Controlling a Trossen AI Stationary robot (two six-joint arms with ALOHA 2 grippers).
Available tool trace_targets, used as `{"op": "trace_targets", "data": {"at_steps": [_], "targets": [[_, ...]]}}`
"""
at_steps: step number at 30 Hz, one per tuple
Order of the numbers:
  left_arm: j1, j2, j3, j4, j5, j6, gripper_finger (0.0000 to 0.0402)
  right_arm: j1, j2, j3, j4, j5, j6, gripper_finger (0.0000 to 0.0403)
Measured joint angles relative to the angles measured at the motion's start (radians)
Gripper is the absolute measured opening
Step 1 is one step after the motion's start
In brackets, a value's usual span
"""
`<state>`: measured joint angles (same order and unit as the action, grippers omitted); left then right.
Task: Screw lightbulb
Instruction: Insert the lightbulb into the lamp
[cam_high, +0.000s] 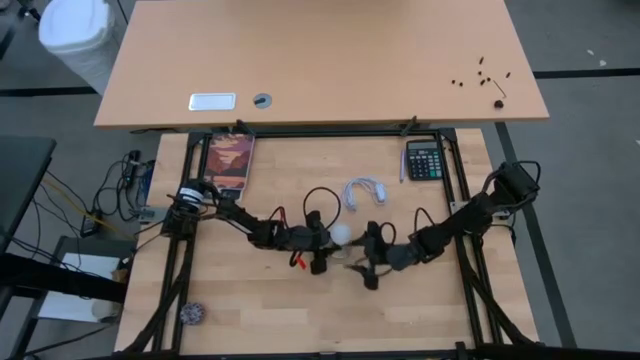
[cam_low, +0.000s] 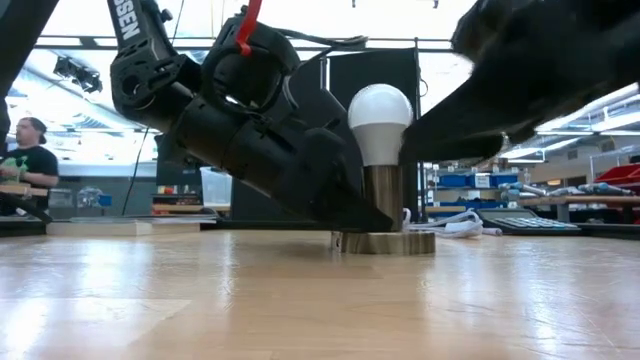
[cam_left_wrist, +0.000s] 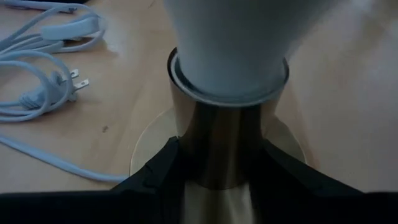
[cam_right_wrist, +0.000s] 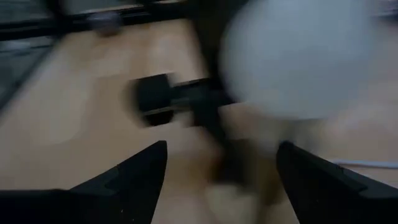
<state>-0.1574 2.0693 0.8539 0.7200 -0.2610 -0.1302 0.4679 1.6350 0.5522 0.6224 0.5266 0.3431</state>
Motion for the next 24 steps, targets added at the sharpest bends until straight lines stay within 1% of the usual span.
{"op": "trace_targets", "data": {"at_steps": [1, 3, 6, 8, 10, 14, 18, 21, 24], "targets": [[0.002, 0.000, 0.000, 0.001, -0.008, -0.003, 0.0173, 0.014, -0.002, 0.001, 0.009, -0.025, 0.001, 0.0307], [0.007, 0.001, 0.000, 0.002, -0.009, -0.005, 0.0173, 0.039, -0.005, 0.003, 0.006, -0.027, 0.000, 0.0307], [0.007, 0.001, 0.000, 0.002, -0.011, -0.005, 0.0173, 0.049, -0.017, 0.002, -0.073, 0.040, 0.015, 0.0307], [0.006, 0.001, 0.000, 0.001, -0.010, -0.004, 0.0173, 0.037, -0.035, 0.002, -0.140, 0.086, 0.051, 0.0307], [0.006, 0.001, 0.000, 0.001, -0.009, -0.004, 0.0173, 0.011, -0.051, 0.002, -0.186, 0.097, 0.069, 0.0307], [0.006, 0.000, 0.000, 0.001, 0.008, 0.008, 0.0173, -0.035, -0.089, 0.002, -0.175, 0.095, -0.005, 0.0307], [0.006, 0.000, 0.000, 0.003, 0.020, 0.018, 0.0173, -0.097, -0.126, 0.002, -0.167, 0.014, -0.074, 0.0307], [0.006, 0.000, 0.000, 0.003, 0.021, 0.019, 0.0173, -0.147, -0.133, 0.002, -0.168, -0.063, -0.082, 0.0307], [0.005, 0.000, 0.000, 0.003, 0.023, 0.019, 0.0173, -0.182, -0.133, 0.002, -0.168, -0.113, -0.087, 0.0307]]}}
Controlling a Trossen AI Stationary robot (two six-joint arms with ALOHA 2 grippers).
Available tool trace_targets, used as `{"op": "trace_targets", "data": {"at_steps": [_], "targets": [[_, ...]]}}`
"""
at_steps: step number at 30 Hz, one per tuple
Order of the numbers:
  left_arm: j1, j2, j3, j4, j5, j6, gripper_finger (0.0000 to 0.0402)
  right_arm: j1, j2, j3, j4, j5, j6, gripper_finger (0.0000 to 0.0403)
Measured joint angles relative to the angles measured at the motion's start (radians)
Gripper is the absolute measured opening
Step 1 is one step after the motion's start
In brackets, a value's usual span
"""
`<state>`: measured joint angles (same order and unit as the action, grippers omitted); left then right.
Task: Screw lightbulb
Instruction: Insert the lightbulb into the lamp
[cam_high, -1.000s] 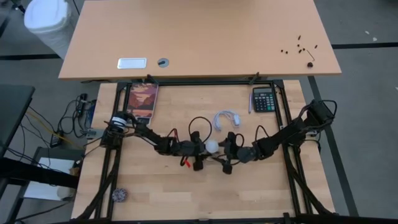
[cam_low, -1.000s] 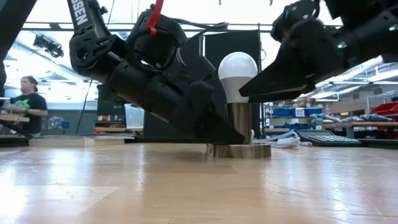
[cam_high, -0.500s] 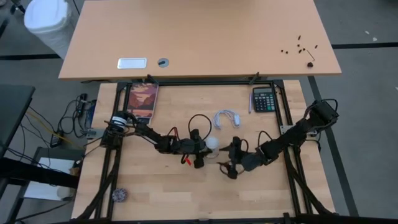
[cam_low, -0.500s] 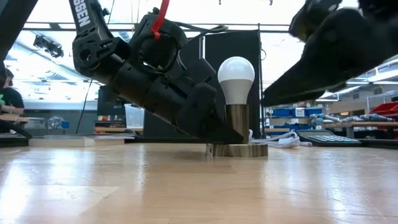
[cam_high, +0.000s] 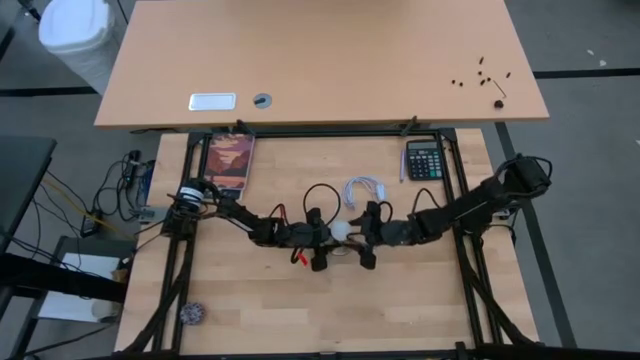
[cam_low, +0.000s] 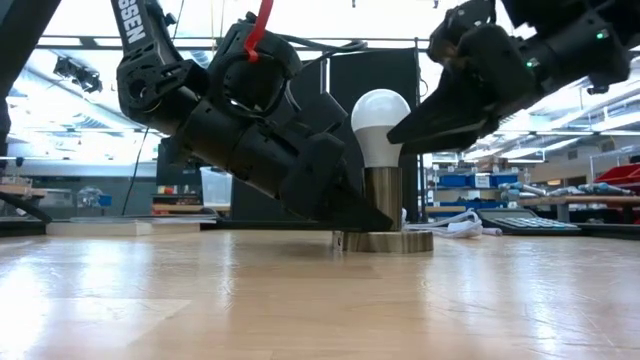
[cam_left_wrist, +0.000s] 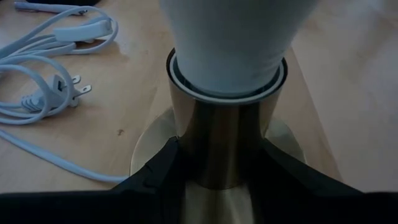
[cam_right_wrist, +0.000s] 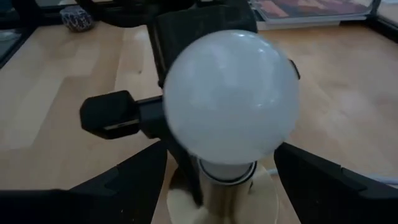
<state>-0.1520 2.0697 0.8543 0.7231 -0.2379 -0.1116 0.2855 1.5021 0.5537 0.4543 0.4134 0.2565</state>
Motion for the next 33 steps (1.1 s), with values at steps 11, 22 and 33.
{"op": "trace_targets", "data": {"at_steps": [11, 22, 33], "targets": [[-0.001, 0.000, 0.000, 0.000, 0.010, 0.003, 0.0173, -0.080, 0.019, 0.000, 0.070, -0.171, -0.115, 0.0307], [-0.001, 0.002, -0.001, 0.036, 0.009, 0.003, 0.0173, -0.096, 0.115, 0.000, 0.211, -0.181, -0.175, 0.0307], [-0.001, 0.002, -0.001, 0.041, 0.005, 0.003, 0.0173, -0.095, 0.177, 0.000, 0.281, -0.138, -0.162, 0.0306]]}}
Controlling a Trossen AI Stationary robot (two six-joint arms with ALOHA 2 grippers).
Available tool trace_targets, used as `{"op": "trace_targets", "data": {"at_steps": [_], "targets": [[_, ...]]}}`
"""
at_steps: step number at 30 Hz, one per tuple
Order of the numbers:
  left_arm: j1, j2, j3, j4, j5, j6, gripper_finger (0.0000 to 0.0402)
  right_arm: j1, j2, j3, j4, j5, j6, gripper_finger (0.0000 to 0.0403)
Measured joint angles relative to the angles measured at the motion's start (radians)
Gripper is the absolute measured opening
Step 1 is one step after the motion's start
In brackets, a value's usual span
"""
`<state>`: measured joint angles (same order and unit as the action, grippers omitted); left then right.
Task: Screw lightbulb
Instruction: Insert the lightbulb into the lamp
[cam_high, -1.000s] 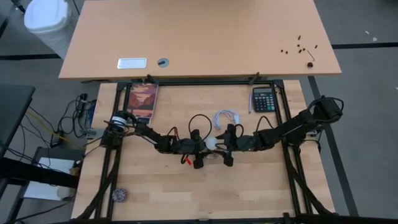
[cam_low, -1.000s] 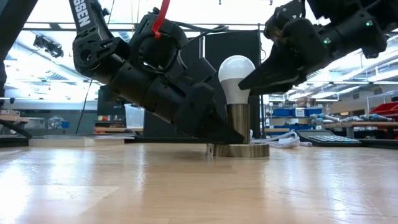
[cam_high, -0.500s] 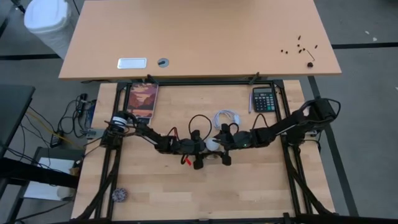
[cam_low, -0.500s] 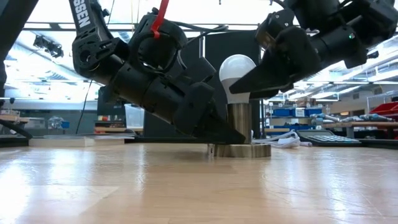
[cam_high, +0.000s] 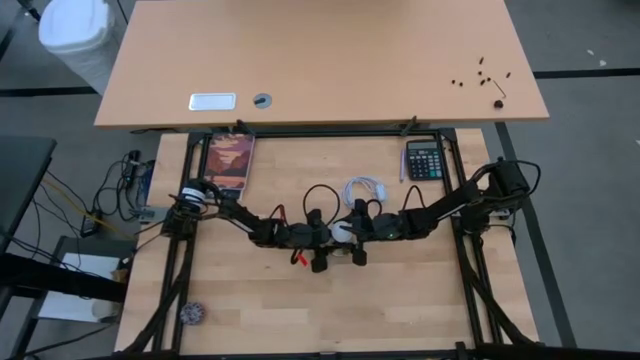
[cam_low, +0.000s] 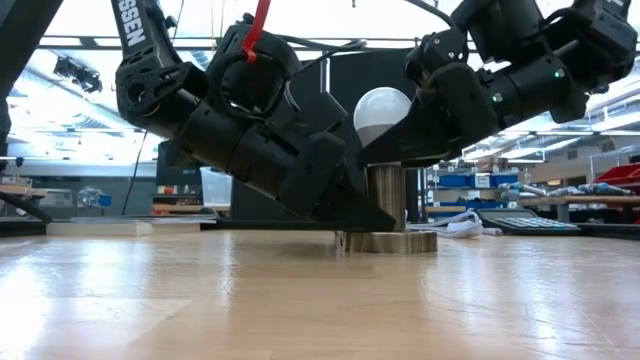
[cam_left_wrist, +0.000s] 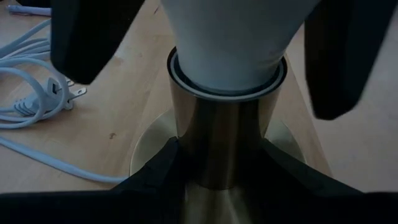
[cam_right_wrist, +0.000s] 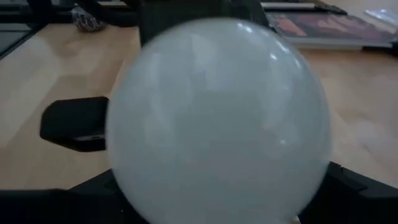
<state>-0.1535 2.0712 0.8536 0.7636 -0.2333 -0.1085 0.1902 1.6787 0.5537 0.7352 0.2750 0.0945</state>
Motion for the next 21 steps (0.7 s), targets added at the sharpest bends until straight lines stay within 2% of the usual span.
{"op": "trace_targets", "data": {"at_steps": [21], "targets": [[0.000, 0.003, -0.003, 0.071, -0.001, 0.002, 0.0197, 0.019, 0.004, 0.000, -0.010, 0.001, 0.088, 0.0306]]}}
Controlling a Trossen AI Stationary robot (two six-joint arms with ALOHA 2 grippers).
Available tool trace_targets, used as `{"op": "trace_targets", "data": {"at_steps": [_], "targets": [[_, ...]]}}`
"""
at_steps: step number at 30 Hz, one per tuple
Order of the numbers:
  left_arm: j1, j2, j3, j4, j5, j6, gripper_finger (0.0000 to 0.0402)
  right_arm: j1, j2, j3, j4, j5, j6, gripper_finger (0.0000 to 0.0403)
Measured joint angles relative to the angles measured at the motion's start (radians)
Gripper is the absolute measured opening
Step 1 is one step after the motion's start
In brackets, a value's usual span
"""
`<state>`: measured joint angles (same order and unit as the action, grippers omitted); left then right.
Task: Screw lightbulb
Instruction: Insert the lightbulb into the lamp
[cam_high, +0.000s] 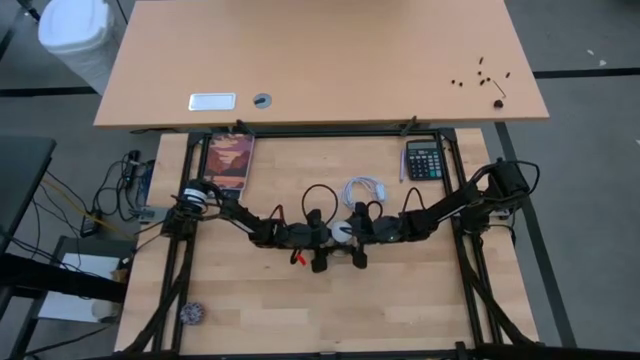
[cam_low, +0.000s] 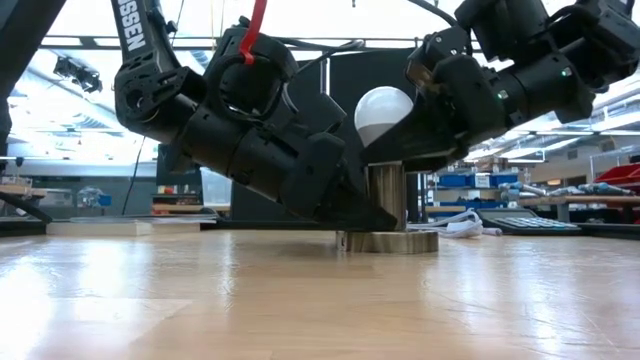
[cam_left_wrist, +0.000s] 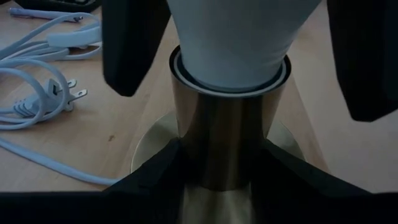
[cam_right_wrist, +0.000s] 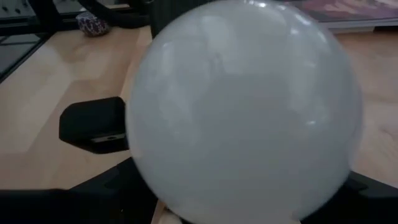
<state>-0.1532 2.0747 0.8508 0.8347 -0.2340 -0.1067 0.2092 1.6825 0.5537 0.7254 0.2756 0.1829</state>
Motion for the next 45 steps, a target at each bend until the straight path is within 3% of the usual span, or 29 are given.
{"op": "trace_targets", "data": {"at_steps": [45], "targets": [[0.002, -0.004, 0.003, 0.020, -0.032, -0.003, 0.0198, -0.003, -0.001, 0.000, 0.006, 0.001, -0.002, 0.0307]]}}
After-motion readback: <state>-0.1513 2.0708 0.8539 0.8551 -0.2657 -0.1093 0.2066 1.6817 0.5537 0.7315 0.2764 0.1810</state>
